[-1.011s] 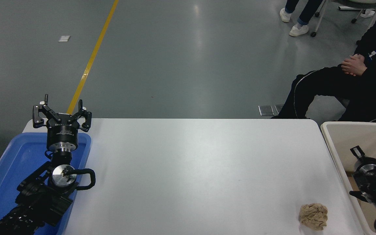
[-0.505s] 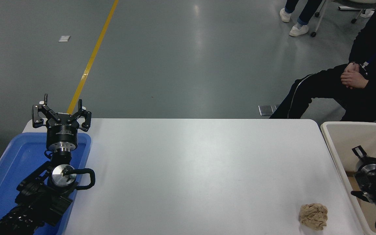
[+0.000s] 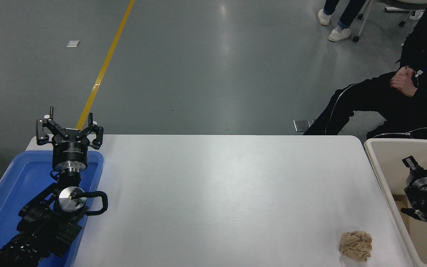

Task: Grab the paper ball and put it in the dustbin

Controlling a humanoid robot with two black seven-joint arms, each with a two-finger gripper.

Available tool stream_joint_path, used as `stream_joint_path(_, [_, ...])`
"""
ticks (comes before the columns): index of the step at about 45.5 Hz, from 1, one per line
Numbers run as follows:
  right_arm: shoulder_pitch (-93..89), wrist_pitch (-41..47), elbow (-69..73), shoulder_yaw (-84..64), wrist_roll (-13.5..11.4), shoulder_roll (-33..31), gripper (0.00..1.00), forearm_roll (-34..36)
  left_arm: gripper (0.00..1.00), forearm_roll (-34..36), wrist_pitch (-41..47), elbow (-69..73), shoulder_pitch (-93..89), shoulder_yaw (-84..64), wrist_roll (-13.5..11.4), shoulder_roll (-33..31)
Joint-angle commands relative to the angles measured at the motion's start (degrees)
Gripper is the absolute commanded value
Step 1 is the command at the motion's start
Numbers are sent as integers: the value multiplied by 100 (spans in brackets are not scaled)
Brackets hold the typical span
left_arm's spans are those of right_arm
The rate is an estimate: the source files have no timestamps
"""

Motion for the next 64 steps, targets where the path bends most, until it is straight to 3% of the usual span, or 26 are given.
stream_joint_path(1, [409, 12, 455, 14, -1, -98, 97, -4, 99, -1, 5, 9, 7, 0, 1, 4])
stream_joint_path(14, [2193, 47, 4048, -153, -1, -1775, 100, 5, 99, -1, -4, 0, 7, 9, 1, 4])
stream_joint_path(22, [3555, 39, 5658, -1284, -1, -2137, 100, 5, 99, 7, -4, 0, -2, 9, 1, 4])
stream_joint_path(29, [5329, 240, 7169, -3305, -1, -1962, 100, -13, 99, 7, -4, 0, -2, 9, 9, 4])
stream_joint_path(38, [7317, 1285, 8945, -4819, -1, -1039, 100, -13, 99, 7, -4, 0, -2, 9, 9, 4])
stream_joint_path(49, [8917, 2498, 10343, -5057, -1, -906, 100, -65, 99, 7, -4, 0, 7, 9, 1, 13])
stream_joint_path(64, [10280, 4564, 10615, -5215, -1, -836, 100, -426, 99, 7, -4, 0, 7, 9, 1, 13])
